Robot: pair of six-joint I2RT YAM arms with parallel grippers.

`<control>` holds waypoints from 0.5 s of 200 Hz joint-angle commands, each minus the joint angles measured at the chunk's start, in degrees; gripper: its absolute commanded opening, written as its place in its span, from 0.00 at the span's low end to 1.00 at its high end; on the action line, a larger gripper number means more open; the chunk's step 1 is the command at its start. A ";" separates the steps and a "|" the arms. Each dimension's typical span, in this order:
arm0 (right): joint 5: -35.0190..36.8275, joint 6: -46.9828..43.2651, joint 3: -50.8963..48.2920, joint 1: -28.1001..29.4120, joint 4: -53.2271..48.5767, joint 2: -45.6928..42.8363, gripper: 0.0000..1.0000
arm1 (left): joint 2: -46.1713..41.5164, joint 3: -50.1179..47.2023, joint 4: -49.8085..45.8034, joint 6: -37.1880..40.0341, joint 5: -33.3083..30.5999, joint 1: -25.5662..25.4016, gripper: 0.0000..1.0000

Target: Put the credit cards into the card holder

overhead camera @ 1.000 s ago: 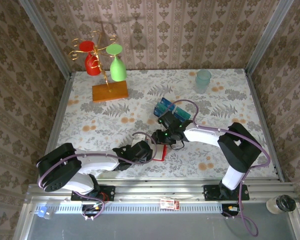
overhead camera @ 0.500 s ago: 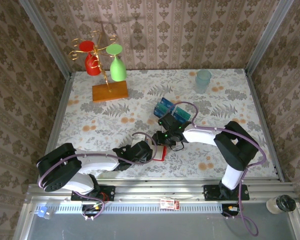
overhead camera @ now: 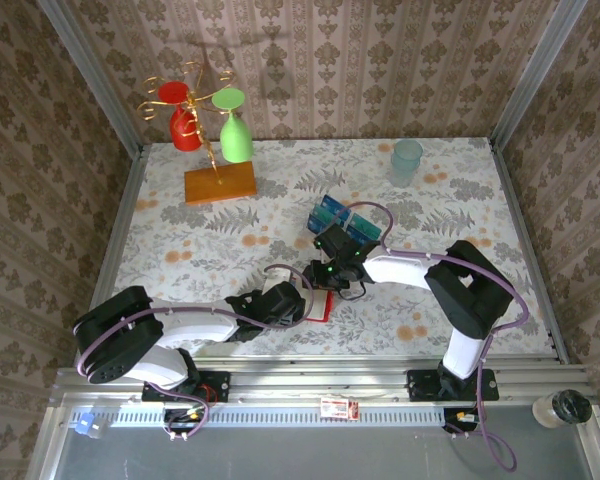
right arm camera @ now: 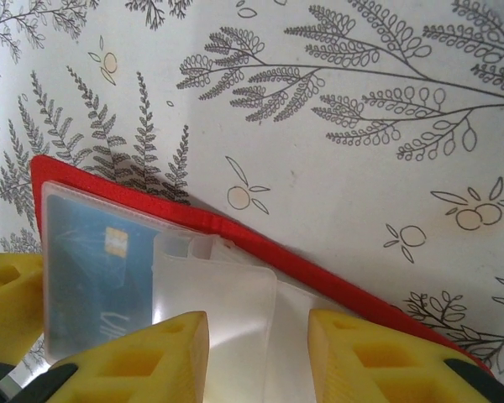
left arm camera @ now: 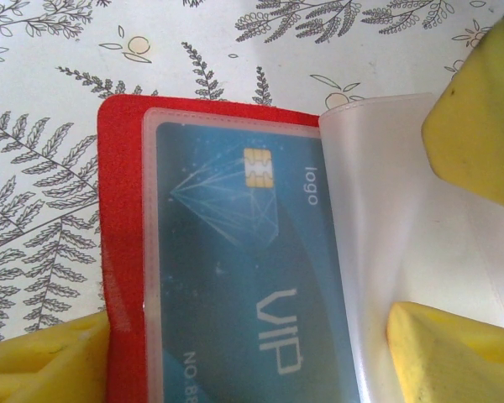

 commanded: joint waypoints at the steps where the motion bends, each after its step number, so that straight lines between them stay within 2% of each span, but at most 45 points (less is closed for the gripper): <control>1: 3.10 -1.37 1.94 0.13 -3.64 -0.67 0.38 | -0.14 -1.14 -0.86 -0.71 -0.20 -0.70 0.79; 23: 4.61 -1.56 1.88 0.04 -4.46 -2.08 0.40 | -0.08 -1.23 -0.77 -0.75 -0.18 -0.79 0.79; 100: 0.07 -0.78 3.53 -0.04 -1.67 1.89 0.39 | -0.77 -1.84 -0.84 -0.79 -0.35 -0.79 0.79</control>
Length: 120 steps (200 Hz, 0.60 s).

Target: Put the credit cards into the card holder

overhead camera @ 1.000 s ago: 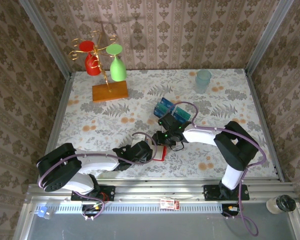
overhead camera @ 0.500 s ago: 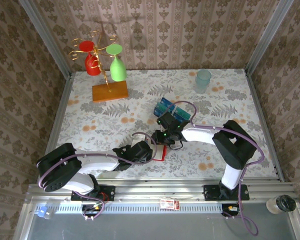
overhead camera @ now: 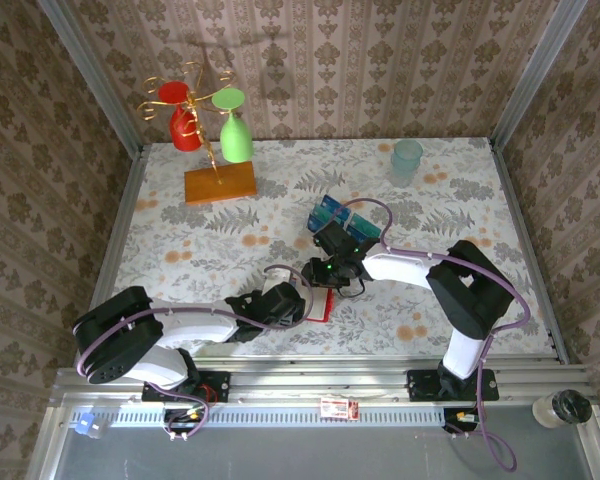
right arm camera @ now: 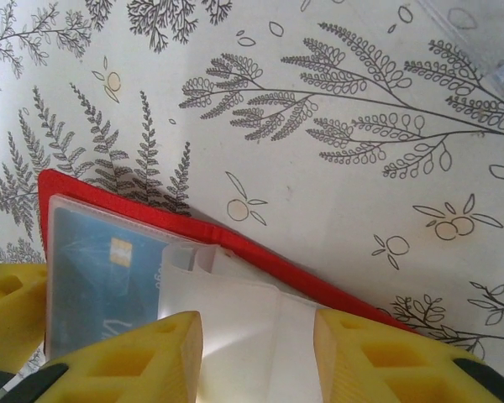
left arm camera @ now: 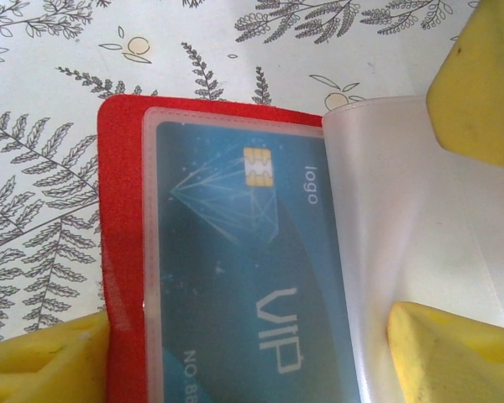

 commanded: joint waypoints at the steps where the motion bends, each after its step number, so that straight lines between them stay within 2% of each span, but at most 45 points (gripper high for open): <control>1: -1.54 -0.19 1.74 -0.02 0.84 1.90 0.39 | -0.59 -1.40 -1.48 -0.79 -0.21 -0.68 0.79; 53: -3.88 0.25 1.62 -0.01 2.51 3.18 0.36 | -0.75 -1.41 -1.46 -0.95 -0.24 -0.68 0.79; 120: -6.92 1.87 -0.05 0.04 5.38 0.12 0.31 | -2.86 -0.95 -2.53 -0.82 -0.67 -0.71 0.81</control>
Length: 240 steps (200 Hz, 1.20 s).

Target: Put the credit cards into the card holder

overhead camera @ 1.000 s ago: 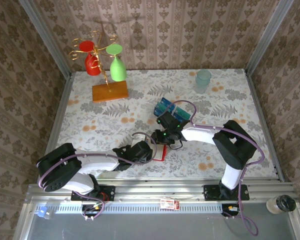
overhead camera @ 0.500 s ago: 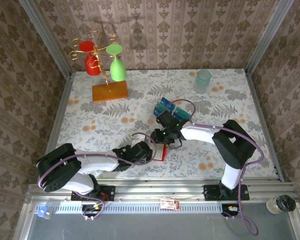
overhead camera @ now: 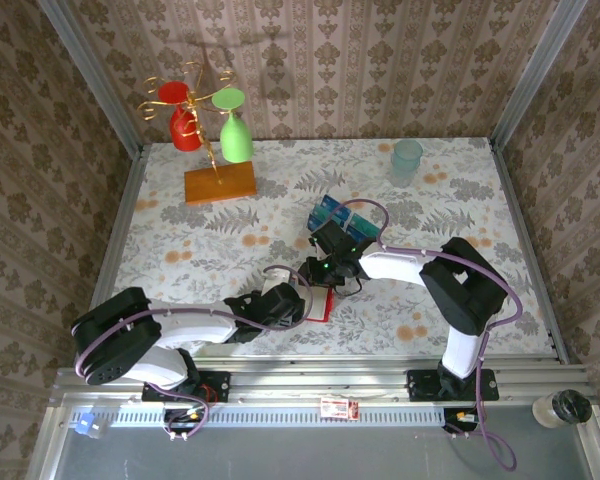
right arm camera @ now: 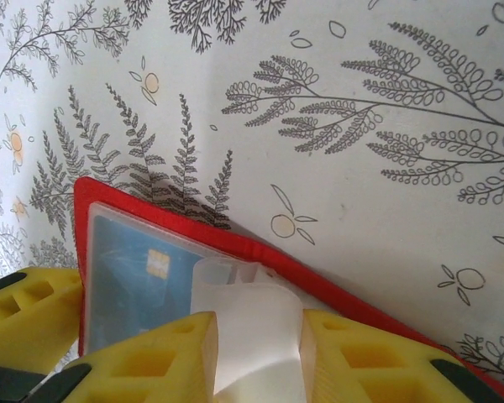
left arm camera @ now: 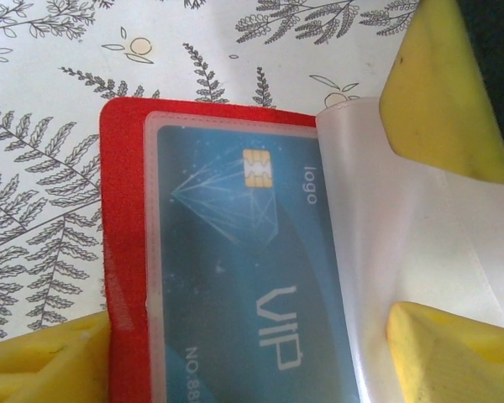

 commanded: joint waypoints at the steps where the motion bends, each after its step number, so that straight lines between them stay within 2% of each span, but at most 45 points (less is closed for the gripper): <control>1: -2.81 1.22 -0.72 0.15 2.17 -1.91 0.31 | -2.15 -0.59 -2.36 -0.80 -0.44 -0.50 0.81; 45: -3.86 2.10 -1.73 0.75 2.73 -3.86 0.33 | -11.71 -0.92 -7.23 -0.04 -1.56 -0.08 0.84; 90: -4.58 4.04 -1.20 2.07 4.50 -3.62 0.33 | -24.75 -2.32 -12.99 0.53 -3.32 3.24 0.86; 131: -4.28 4.39 0.97 3.50 3.66 -2.92 0.33 | -32.64 -4.13 -17.16 0.76 -2.81 6.60 0.86; 169: -2.96 3.28 2.15 3.45 1.16 -2.74 0.33 | -35.53 -5.73 -18.00 0.49 -1.94 7.96 0.86; 240: -1.23 1.77 0.09 0.91 -0.70 -3.44 0.34 | -35.58 -6.56 -16.80 0.45 -1.55 8.33 0.86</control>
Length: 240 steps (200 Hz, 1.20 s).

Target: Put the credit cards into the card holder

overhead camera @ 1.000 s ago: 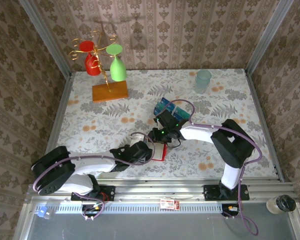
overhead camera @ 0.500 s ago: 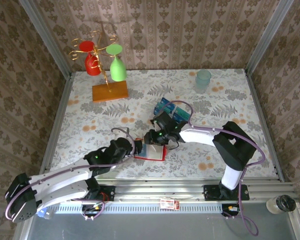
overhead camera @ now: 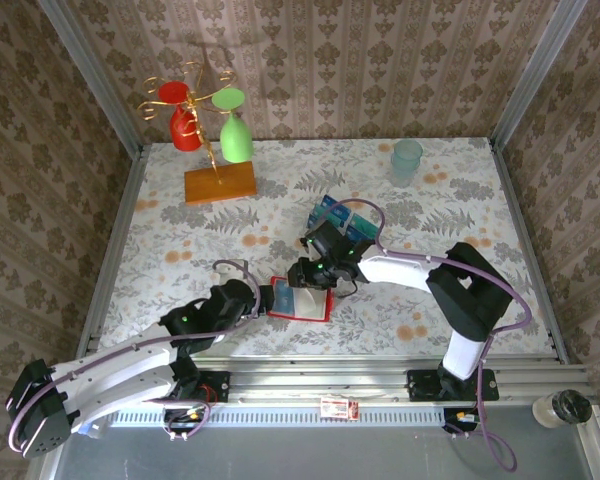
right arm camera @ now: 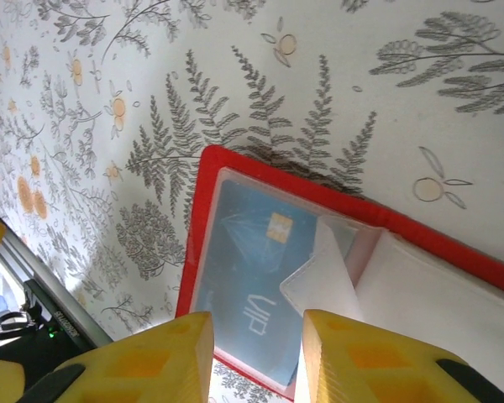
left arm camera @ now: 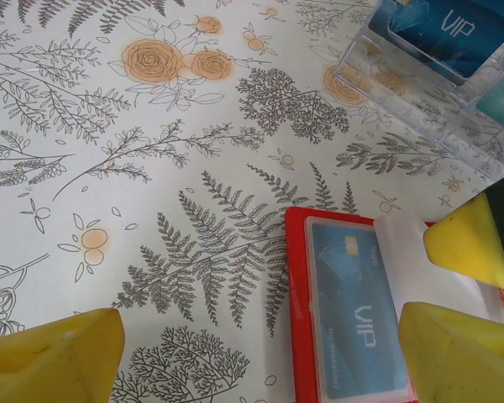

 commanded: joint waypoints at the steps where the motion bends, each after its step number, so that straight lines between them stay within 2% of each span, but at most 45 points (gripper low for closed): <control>1: 1.69 -0.96 -0.78 -1.10 -1.46 -1.04 0.34 | -0.69 -0.93 -0.05 0.40 0.18 0.45 0.86; 131: 0.80 -0.79 -5.52 -4.32 3.11 2.27 0.33 | -0.59 -1.12 0.24 0.43 0.51 0.56 0.86; 200: 0.60 -2.48 -6.25 -4.80 2.70 -2.08 0.33 | 1.70 -0.80 1.78 0.79 1.45 0.50 0.86; 240: 4.12 -5.57 -5.49 -5.44 -3.08 -4.72 0.23 | 7.21 1.05 4.05 1.28 2.20 -1.12 0.86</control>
